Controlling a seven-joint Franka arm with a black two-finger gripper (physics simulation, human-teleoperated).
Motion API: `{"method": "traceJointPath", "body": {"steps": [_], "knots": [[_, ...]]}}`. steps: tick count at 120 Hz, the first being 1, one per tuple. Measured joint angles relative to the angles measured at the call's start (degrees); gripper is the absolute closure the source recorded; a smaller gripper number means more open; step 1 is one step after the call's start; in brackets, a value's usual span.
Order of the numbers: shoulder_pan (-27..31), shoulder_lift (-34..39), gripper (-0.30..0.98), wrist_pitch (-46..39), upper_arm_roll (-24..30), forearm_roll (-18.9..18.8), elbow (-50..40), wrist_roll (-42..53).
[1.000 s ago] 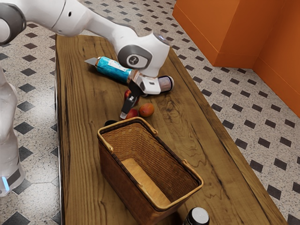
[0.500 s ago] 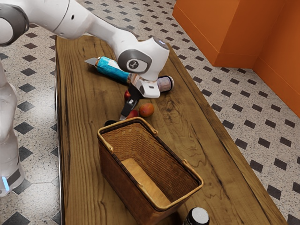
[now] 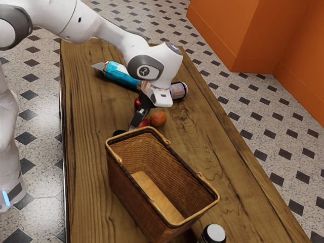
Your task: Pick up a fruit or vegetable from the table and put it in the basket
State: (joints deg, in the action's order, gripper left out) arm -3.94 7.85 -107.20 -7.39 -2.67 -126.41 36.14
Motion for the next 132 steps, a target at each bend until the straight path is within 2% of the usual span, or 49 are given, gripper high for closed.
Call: {"method": "traceJointPath", "body": {"steps": [88, 102, 113, 132], "knots": [[0.0, -0.1, 0.00, -0.1, -0.2, -0.3, 0.0, -0.1], [0.0, -0.1, 0.21, -0.1, -0.4, -0.4, -0.1, -0.5], [0.0, 0.0, 0.33, -0.7, -0.5, -0.6, -0.8, -0.8], [0.0, 0.1, 0.36, -1.5, -0.5, -0.9, -1.1, -1.5]]}}
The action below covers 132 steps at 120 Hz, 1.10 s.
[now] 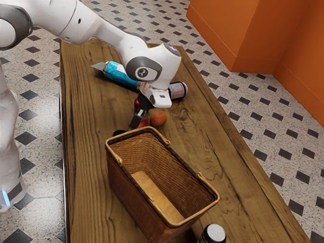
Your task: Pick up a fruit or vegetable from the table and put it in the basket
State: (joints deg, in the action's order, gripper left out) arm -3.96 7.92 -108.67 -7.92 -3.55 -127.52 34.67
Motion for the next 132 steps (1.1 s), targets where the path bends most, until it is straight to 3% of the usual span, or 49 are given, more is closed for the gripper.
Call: {"method": "traceJointPath", "body": {"steps": [44, 72, 103, 132], "knots": [[0.2, 2.1, 0.37, 0.4, -2.7, -0.2, 2.0, -0.8], [0.1, 4.1, 0.37, 3.7, -2.5, -0.3, 8.4, -1.1], [0.1, 4.2, 0.37, 9.3, 1.2, -0.2, 18.2, -1.0], [0.3, 5.0, 0.38, 12.8, 10.0, 1.1, 21.6, -0.8]]}}
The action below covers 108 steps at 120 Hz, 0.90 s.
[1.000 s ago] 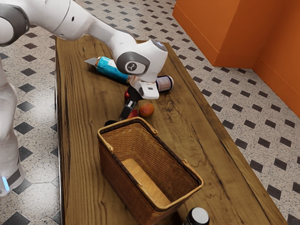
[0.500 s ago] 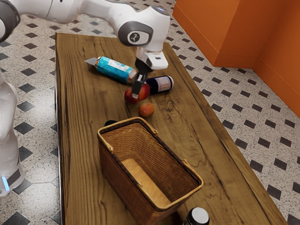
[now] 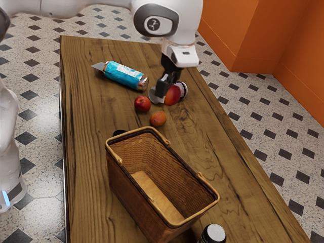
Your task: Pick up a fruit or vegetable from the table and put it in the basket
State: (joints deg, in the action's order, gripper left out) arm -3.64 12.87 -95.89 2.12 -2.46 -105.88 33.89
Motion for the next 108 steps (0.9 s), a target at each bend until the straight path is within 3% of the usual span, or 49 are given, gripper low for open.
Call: {"method": "traceJointPath", "body": {"steps": [68, 108], "knots": [[0.0, 0.0, 0.34, 2.1, 15.4, 4.2, 1.7, 0.1], [-0.1, -0.5, 0.34, 0.5, 19.6, 5.8, 1.7, -0.1]]}}
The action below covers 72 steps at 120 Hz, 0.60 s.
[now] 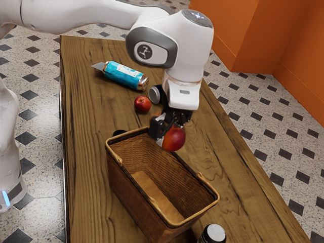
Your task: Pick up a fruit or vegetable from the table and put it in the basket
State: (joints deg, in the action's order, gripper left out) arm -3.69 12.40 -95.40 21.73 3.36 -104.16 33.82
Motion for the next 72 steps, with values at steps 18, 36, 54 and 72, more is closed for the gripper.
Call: {"method": "traceJointPath", "body": {"steps": [18, 36, 54, 72], "knots": [[0.0, -0.2, 0.34, -0.9, 1.0, 0.5, 0.0, -0.1], [0.0, -0.2, 0.14, -1.1, 2.2, 0.8, 0.1, -0.1], [0.1, -0.4, 0.05, -1.2, 2.3, 1.0, 0.1, 0.0], [0.1, -0.7, 0.02, -1.1, 2.3, 0.8, 0.1, 0.0]]}}
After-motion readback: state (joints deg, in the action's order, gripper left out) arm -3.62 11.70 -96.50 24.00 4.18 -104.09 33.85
